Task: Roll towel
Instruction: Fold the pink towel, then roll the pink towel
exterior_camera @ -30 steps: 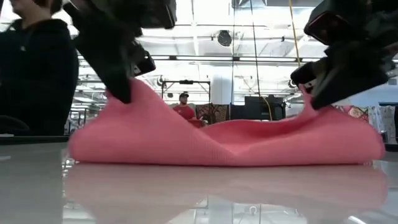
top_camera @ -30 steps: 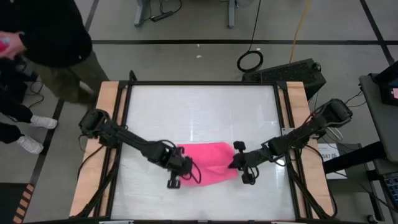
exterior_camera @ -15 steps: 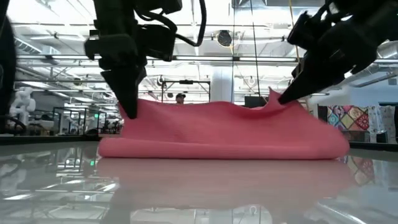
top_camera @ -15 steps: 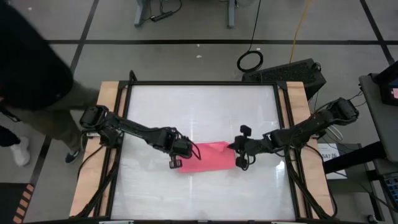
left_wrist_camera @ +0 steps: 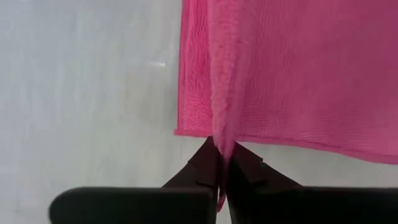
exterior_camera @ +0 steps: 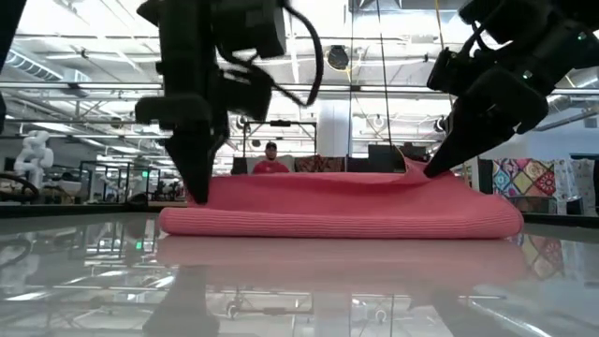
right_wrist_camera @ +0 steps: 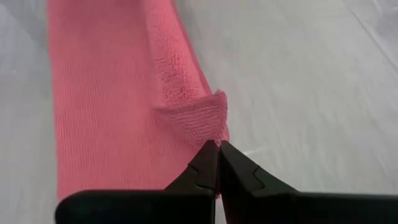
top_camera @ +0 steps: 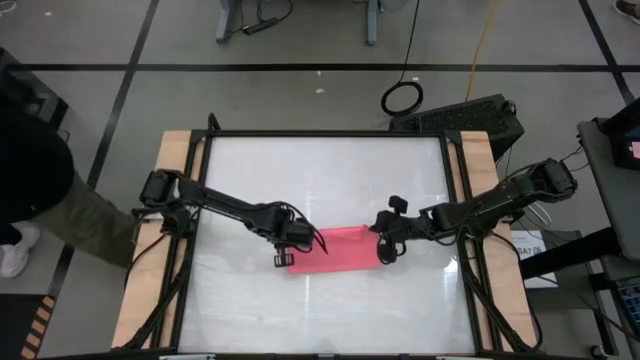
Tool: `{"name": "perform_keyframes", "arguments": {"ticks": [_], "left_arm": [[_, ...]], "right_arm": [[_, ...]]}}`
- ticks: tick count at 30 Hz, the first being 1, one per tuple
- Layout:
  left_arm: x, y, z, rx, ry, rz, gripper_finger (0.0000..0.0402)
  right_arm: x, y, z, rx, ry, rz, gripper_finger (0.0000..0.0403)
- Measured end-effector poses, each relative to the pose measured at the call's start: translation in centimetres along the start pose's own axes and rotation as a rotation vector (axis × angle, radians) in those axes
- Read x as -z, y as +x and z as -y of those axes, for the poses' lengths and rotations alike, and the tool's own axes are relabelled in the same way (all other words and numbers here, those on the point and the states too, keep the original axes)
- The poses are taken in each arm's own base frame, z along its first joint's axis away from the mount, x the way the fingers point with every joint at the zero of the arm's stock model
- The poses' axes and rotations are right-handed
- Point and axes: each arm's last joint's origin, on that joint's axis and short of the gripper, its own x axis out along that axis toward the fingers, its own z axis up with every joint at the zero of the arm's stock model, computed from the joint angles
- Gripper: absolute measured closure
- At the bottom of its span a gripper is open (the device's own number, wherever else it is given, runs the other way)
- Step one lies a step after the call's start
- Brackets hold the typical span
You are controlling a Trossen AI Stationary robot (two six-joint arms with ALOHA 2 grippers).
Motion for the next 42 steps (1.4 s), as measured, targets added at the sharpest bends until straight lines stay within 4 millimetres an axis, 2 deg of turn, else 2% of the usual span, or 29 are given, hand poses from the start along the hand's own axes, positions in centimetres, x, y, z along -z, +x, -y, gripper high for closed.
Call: {"name": "perform_keyframes", "arguments": {"ticks": [5, 9, 13, 17, 24, 29, 38, 42], "left_arm": [[-0.1, 1.2, 0.0, -0.065, 0.025, -0.018, 0.0341], [-0.2, 1.1, -0.2, -0.153, 0.017, 0.010, 0.0291], [-0.1, 0.8, -0.3, -0.160, 0.003, 0.012, 0.0242], [0.2, 0.8, -0.1, -0.166, 0.012, -0.015, 0.0210], [1.1, 0.4, 0.3, -0.201, -0.001, -0.069, 0.0204], [1.1, -0.2, 1.5, -0.186, 0.025, -0.006, 0.0204], [-0.3, -0.7, 5.0, -0.039, 0.149, 0.236, 0.0203], [-1.1, 0.2, 5.0, -0.025, 0.171, 0.259, 0.0203]], "right_arm": [[0.2, 0.4, 0.2, 0.005, 0.016, -0.027, 0.0383], [0.6, 0.8, 0.6, 0.034, 0.027, -0.070, 0.0339], [0.7, 0.9, 0.7, 0.045, 0.030, -0.083, 0.0287], [0.5, 0.7, 0.7, 0.061, 0.017, -0.060, 0.0250], [0.2, -0.1, 0.5, 0.086, -0.025, -0.011, 0.0237], [0.1, -0.6, 0.1, 0.068, -0.072, 0.015, 0.0242], [-0.4, -1.1, -2.8, -0.250, -0.139, 0.085, 0.0244], [-0.1, -0.9, -4.2, -0.335, -0.158, 0.107, 0.0244]]}}
